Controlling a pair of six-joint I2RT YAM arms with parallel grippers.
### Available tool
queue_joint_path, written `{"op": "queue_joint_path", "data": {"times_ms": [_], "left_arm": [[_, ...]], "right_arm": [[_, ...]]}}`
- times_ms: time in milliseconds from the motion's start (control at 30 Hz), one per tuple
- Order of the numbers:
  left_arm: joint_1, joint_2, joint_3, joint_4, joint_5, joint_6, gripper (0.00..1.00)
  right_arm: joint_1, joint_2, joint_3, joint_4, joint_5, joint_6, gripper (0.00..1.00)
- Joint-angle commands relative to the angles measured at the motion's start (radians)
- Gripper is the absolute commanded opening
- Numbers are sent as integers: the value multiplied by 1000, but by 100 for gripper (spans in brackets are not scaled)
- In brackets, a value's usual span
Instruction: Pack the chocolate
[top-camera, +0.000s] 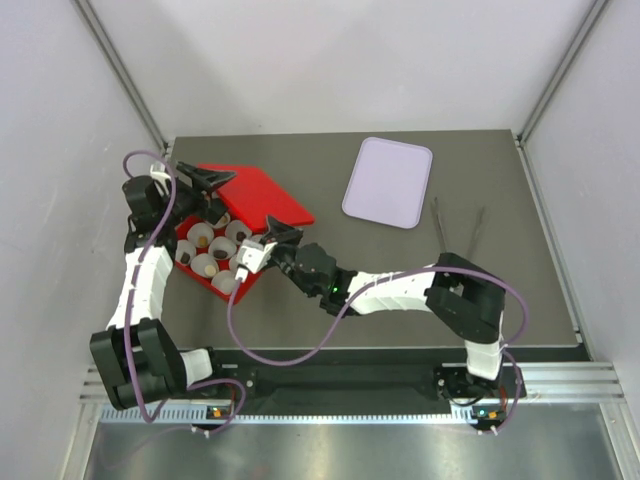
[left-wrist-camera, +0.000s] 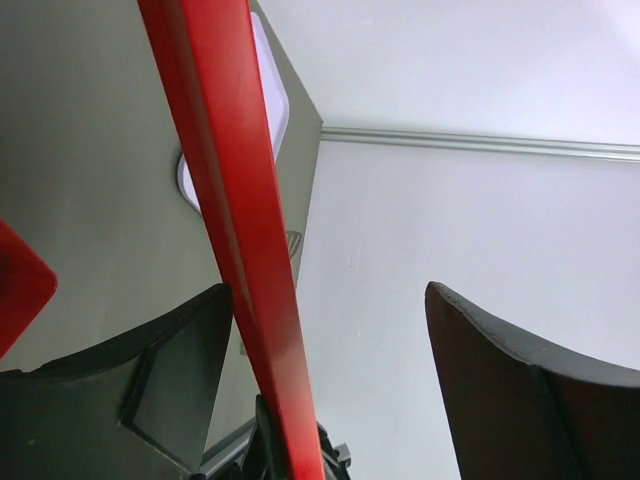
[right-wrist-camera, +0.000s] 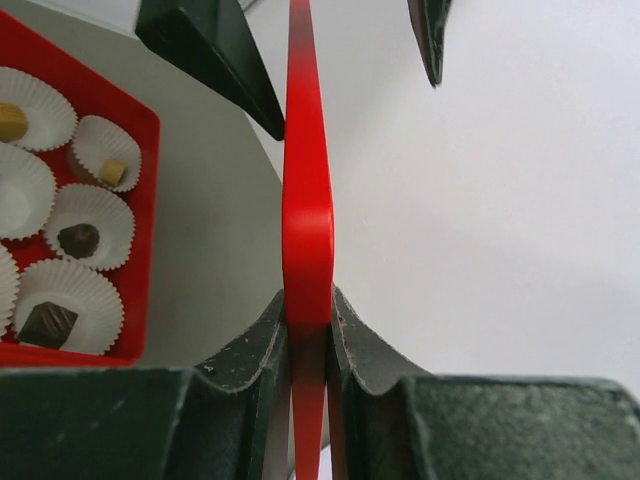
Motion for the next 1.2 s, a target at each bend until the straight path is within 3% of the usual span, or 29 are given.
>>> {"op": "queue_joint_path", "data": {"times_ms": [0, 233, 333, 367, 433, 467, 567, 600, 800, 1000, 1167], "left_arm": [[-3, -38, 40, -51, 9, 70, 81], [-3, -29, 91, -269, -40, 185, 75], [-3, -40, 77, -263, -52, 177, 60], [-3, -45, 57, -247, -50, 165, 52], [-3, -52, 42, -197, -43, 136, 13], [-2, -52, 37, -188, -41, 130, 0], [0, -34, 52, -194, -24, 142, 0], [0, -23, 59, -192, -17, 150, 0], [1, -11, 100, -131, 26, 137, 0], [2, -19, 97, -2, 71, 87, 0], [1, -26, 80, 27, 83, 94, 0]], "right_arm": [[34, 0, 49, 156, 46, -86, 0], [65, 30, 58, 256, 87, -178, 0], [67, 47, 60, 279, 104, -212, 0], [68, 50, 57, 282, 110, -217, 0], [70, 54, 45, 290, 117, -209, 1], [71, 54, 39, 290, 126, -201, 3], [77, 15, 8, 216, 117, -114, 29], [79, -24, -1, 182, 106, -47, 44], [77, -192, -76, -147, -1, 234, 90], [77, -359, -165, -430, -181, 565, 88], [28, -508, -283, -425, -481, 855, 89]]}}
